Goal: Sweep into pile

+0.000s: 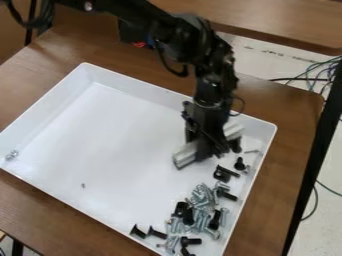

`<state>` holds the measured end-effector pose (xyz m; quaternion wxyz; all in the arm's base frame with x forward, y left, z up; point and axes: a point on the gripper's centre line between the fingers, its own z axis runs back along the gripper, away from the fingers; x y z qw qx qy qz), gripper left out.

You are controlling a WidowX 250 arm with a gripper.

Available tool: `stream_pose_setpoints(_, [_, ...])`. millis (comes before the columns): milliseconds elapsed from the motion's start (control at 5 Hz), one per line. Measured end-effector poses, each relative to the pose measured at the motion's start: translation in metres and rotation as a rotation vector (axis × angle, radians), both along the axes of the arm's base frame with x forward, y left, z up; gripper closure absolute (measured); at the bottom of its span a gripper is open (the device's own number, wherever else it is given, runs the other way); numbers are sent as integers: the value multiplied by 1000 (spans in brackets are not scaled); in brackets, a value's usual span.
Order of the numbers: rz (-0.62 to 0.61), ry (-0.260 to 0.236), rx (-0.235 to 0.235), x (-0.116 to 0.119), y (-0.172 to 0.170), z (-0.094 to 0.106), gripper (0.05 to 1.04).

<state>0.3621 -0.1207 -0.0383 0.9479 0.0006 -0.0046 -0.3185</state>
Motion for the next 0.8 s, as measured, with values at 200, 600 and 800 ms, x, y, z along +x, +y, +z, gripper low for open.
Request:
stream_pose_setpoints(200, [-74, -19, 11, -4, -20, 1, 730])
stream_pose_setpoints(600, [-131, -54, 17, -17, -23, -5, 730])
stream_pose_setpoints(800, [-182, -43, 21, -42, -12, -7, 730])
